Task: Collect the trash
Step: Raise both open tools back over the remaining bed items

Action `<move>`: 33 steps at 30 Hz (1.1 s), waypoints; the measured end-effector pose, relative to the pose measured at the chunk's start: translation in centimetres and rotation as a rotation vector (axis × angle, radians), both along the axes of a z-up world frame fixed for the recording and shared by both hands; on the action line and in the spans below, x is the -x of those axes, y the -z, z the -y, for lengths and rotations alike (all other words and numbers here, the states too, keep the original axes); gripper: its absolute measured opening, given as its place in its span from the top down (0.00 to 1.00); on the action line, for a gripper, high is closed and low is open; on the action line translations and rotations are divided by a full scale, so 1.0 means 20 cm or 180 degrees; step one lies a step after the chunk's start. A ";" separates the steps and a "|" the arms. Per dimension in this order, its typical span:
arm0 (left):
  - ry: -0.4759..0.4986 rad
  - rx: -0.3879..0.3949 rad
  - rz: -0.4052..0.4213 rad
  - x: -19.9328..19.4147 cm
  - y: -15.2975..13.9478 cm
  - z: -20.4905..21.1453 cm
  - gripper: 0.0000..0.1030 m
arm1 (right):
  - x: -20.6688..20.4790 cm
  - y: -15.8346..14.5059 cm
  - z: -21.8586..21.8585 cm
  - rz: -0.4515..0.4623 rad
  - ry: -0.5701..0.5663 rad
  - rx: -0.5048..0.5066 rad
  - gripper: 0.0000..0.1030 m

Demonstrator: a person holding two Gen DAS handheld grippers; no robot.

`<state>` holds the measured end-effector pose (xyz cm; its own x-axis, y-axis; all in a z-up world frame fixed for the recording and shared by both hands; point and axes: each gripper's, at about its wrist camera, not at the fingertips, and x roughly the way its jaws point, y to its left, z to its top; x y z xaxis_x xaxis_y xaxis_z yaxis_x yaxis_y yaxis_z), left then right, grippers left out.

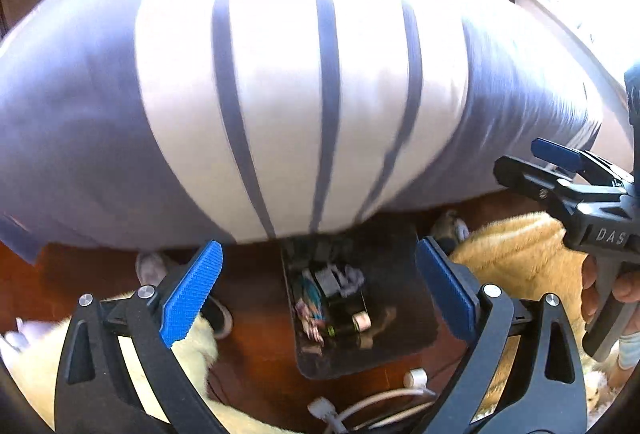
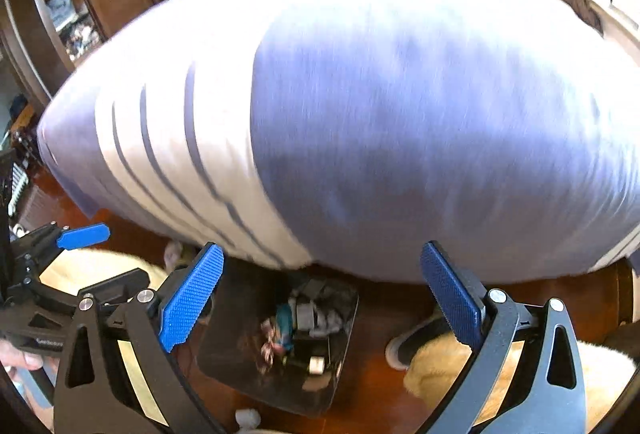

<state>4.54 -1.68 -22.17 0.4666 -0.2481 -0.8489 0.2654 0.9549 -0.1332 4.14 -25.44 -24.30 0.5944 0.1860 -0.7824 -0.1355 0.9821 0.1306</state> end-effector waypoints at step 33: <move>-0.0151 -0.0027 0.0517 -1.23 -0.45 -0.01 0.10 | -1.36 -0.55 -0.10 0.0505 -0.0041 -0.0108 0.04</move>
<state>29.12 -1.45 -13.27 0.6089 -0.2158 -0.7633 0.2375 0.9677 -0.0842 31.39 -23.40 -13.24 0.7073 0.2193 -0.6720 -0.1697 0.9755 0.1397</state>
